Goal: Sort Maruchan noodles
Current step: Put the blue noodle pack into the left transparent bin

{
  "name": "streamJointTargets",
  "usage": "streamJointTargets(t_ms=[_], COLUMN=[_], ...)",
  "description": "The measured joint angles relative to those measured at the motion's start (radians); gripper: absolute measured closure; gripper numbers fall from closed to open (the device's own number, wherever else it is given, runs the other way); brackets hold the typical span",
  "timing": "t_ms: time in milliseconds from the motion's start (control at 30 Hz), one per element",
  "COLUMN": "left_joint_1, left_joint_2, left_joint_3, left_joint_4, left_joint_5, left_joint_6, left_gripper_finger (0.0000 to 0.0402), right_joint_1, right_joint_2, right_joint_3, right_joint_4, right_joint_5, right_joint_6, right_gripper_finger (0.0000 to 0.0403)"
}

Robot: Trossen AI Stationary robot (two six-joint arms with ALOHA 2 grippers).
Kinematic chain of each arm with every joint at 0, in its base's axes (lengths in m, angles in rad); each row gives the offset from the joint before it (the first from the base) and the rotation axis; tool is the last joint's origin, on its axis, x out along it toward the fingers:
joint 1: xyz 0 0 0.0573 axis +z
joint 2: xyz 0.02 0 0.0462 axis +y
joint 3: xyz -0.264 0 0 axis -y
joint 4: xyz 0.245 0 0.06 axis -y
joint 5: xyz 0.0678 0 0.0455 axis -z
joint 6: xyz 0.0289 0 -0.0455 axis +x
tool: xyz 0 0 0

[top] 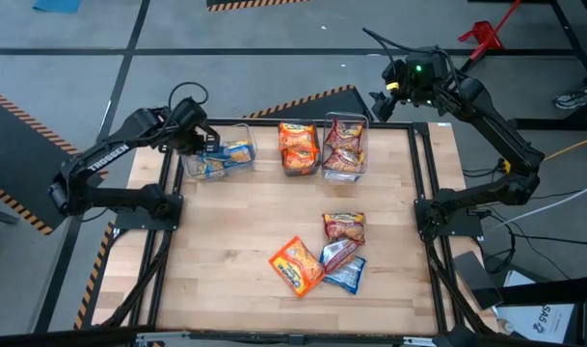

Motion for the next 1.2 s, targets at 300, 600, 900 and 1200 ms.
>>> streamJointTargets(t_ms=[300,600,900,1200], left_joint_1=[0.029,0.047,0.050,0.022], left_joint_2=[0.113,0.238,0.377,0.479], left_joint_3=[0.000,0.000,0.000,0.000], left_joint_4=[-0.040,0.049,0.234,0.424], left_joint_5=[0.060,0.017,0.078,0.187], left_joint_6=[0.070,0.163,0.244,0.270], left_gripper_finger=[0.0401,0.0401,0.0401,0.0401], right_joint_1=[0.000,0.000,0.000,0.000], right_joint_2=[0.000,0.000,0.000,0.000], right_joint_3=[0.000,0.000,0.000,0.000], right_joint_4=[0.000,0.008,0.008,0.008], right_joint_5=[0.002,0.002,0.003,0.003], right_joint_6=[-0.001,-0.007,-0.008,-0.011], right_gripper_finger=[0.0125,0.0125,0.0125,0.0125])
